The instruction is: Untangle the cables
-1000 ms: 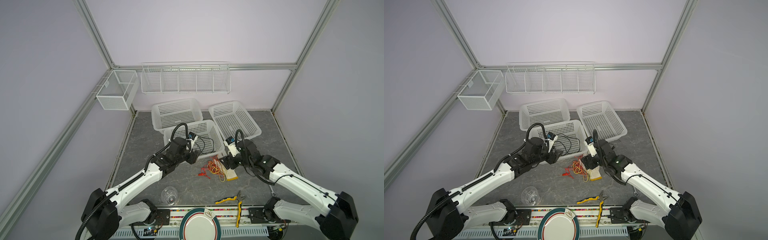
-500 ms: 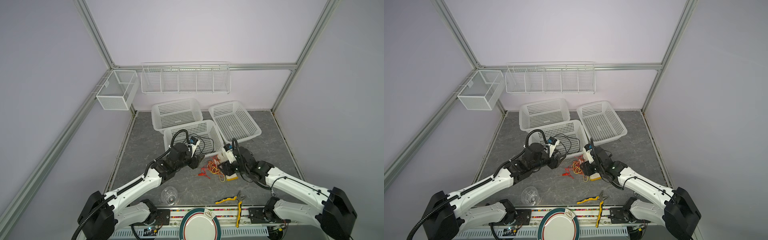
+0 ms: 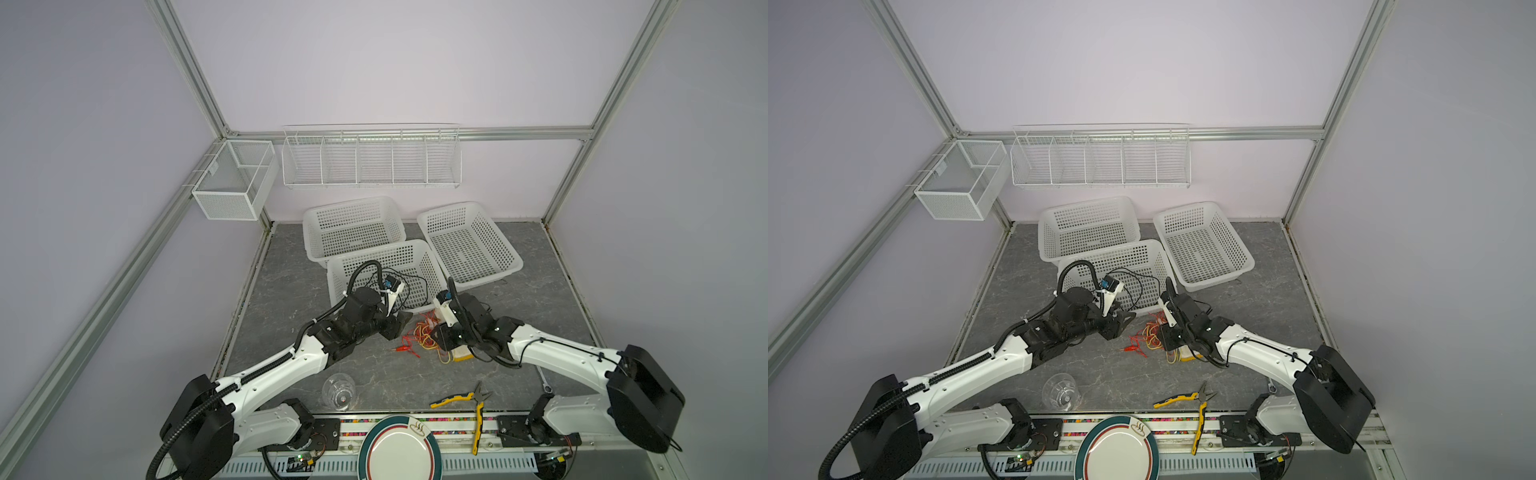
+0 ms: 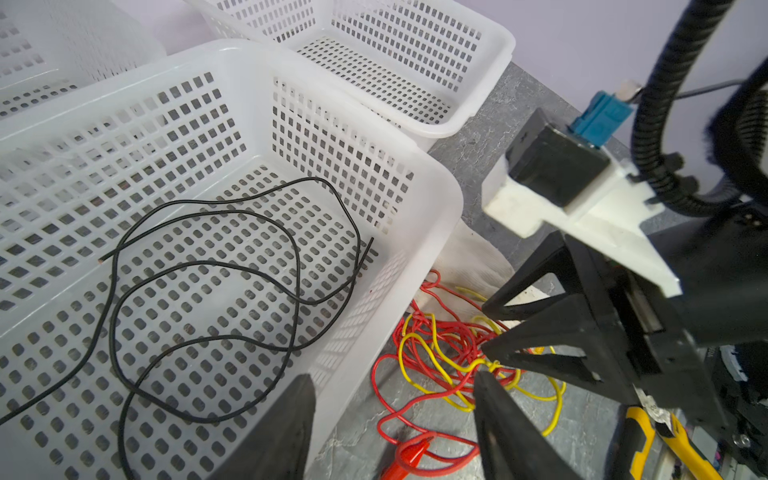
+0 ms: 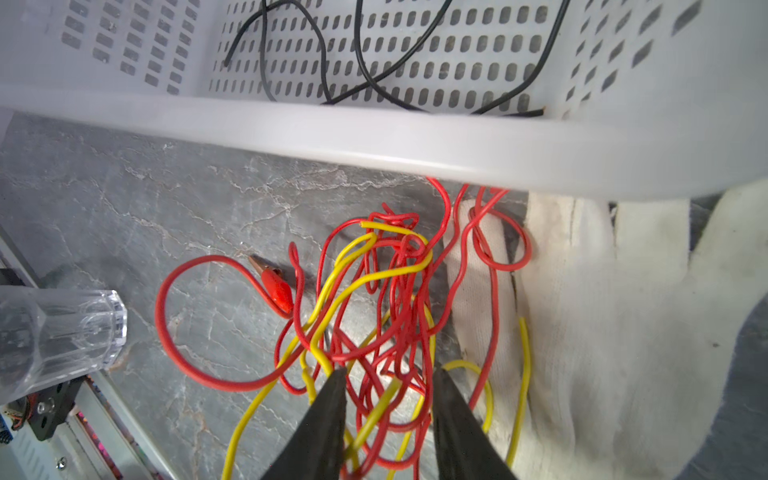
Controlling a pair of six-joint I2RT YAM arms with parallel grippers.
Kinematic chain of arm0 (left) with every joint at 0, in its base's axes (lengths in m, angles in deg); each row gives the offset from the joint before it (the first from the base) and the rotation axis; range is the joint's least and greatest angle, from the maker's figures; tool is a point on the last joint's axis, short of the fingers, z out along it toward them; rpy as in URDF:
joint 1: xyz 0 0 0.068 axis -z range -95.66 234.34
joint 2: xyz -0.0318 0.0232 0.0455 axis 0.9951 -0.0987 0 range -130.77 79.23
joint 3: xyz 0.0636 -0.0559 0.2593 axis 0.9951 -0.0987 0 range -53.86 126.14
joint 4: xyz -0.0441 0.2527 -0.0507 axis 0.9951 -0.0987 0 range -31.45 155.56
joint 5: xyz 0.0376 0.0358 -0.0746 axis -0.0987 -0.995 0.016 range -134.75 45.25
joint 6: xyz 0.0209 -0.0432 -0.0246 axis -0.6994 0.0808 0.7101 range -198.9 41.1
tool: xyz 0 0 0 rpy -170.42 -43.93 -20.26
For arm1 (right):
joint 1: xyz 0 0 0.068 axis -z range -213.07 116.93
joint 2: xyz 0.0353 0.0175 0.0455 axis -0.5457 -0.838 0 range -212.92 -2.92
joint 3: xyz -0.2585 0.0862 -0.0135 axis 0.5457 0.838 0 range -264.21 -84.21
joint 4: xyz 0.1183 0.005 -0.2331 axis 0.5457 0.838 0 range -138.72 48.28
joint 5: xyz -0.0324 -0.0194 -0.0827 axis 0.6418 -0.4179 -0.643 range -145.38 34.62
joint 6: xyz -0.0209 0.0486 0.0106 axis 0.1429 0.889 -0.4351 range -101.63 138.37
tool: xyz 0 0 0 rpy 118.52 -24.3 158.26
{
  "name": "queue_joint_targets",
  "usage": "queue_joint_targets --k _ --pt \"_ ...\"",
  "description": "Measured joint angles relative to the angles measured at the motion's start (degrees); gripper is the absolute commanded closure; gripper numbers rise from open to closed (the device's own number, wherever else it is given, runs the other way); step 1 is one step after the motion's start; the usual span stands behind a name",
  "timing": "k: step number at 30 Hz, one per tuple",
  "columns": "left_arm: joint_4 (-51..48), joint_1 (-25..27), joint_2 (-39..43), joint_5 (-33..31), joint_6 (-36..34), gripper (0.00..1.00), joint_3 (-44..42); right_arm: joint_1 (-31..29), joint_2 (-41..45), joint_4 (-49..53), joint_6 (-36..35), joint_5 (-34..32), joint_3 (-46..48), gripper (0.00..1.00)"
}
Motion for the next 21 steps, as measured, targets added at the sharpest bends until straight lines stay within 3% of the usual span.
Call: queue_joint_targets --k 5,21 --pt "-0.04 0.09 -0.28 -0.13 0.00 0.39 0.00 -0.13 -0.61 -0.48 0.59 -0.15 -1.11 0.93" --pt "2.58 3.63 -1.31 1.46 -0.61 0.39 0.00 -0.39 13.70 8.41 -4.72 0.44 -6.78 0.93"
